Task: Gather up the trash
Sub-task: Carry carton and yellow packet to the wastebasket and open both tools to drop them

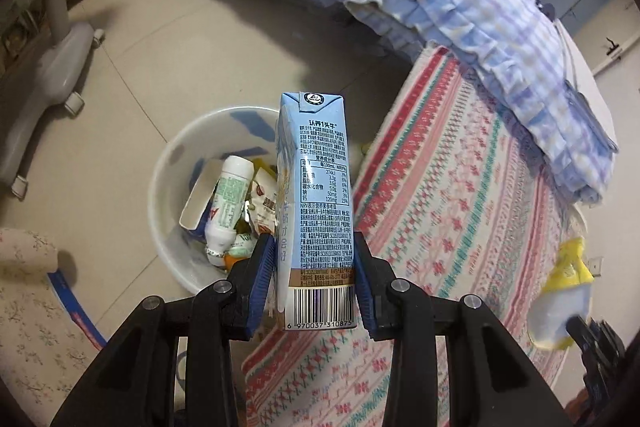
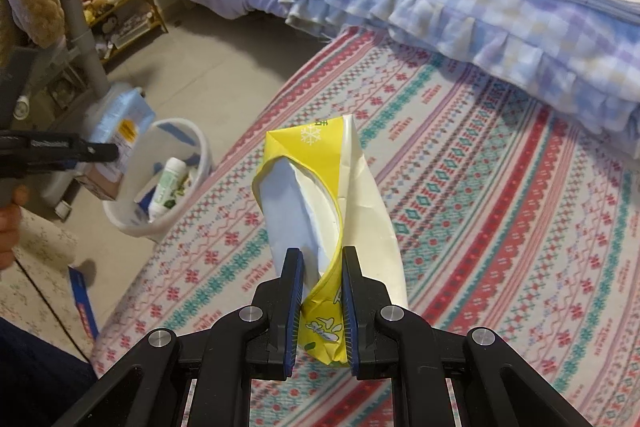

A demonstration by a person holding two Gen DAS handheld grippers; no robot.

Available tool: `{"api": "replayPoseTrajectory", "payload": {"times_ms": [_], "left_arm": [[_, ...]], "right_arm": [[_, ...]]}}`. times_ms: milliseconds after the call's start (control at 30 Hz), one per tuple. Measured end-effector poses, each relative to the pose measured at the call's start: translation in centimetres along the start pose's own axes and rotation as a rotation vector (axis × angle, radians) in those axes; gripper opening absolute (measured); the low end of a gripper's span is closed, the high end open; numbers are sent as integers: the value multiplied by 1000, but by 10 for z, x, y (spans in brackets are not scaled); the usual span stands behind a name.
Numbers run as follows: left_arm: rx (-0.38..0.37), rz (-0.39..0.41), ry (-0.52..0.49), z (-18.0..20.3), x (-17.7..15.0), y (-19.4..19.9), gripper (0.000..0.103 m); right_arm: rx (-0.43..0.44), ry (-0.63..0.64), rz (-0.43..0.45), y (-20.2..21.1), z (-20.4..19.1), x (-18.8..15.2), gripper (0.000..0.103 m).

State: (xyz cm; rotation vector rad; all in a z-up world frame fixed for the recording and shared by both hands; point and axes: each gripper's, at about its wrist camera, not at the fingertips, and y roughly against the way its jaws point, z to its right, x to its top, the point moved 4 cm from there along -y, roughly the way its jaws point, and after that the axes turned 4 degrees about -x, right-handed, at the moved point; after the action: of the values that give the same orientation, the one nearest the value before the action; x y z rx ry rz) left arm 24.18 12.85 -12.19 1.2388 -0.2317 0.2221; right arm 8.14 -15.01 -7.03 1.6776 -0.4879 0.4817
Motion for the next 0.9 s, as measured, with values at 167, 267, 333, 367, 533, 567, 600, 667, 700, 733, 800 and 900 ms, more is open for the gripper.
{"api": "replayPoseTrajectory", "payload": {"times_ms": [167,267,333,367,533,567,600,667,700,733,800,900], "left_arm": [[36,-35,41,-11,2,-31,41],[56,-41,76,-19,3,-42,41],[19,-38,92,-22,2,-45,41],[3,-35,97,-23,2,-44,41],[-8,-13,113,-27,5,-27,41],[-21,-5,141,-31,6,-19,41],[-33,-1,170,-35,7,-12,41],[-76,23,233,-44,9,6,41],[-97,36,257,-49,10,16,41],[-104,41,268,-53,11,22,41],[-102,55,287,-61,12,36,41],[-104,71,308,-71,11,52,41]], "right_arm": [[23,10,-2,-4,-8,2,16],[28,15,-3,-5,-10,1,16],[27,12,-7,-7,-9,0,16],[26,11,-10,-8,-8,0,16],[22,14,-19,-14,-8,-1,16],[22,16,-18,-15,-10,0,16],[23,18,-16,-16,-11,0,16],[24,23,-15,-21,-14,2,16],[25,24,-16,-23,-16,2,16],[25,25,-18,-26,-18,3,16],[31,24,-23,-33,-24,4,16],[59,28,-16,-39,-41,8,16]]}}
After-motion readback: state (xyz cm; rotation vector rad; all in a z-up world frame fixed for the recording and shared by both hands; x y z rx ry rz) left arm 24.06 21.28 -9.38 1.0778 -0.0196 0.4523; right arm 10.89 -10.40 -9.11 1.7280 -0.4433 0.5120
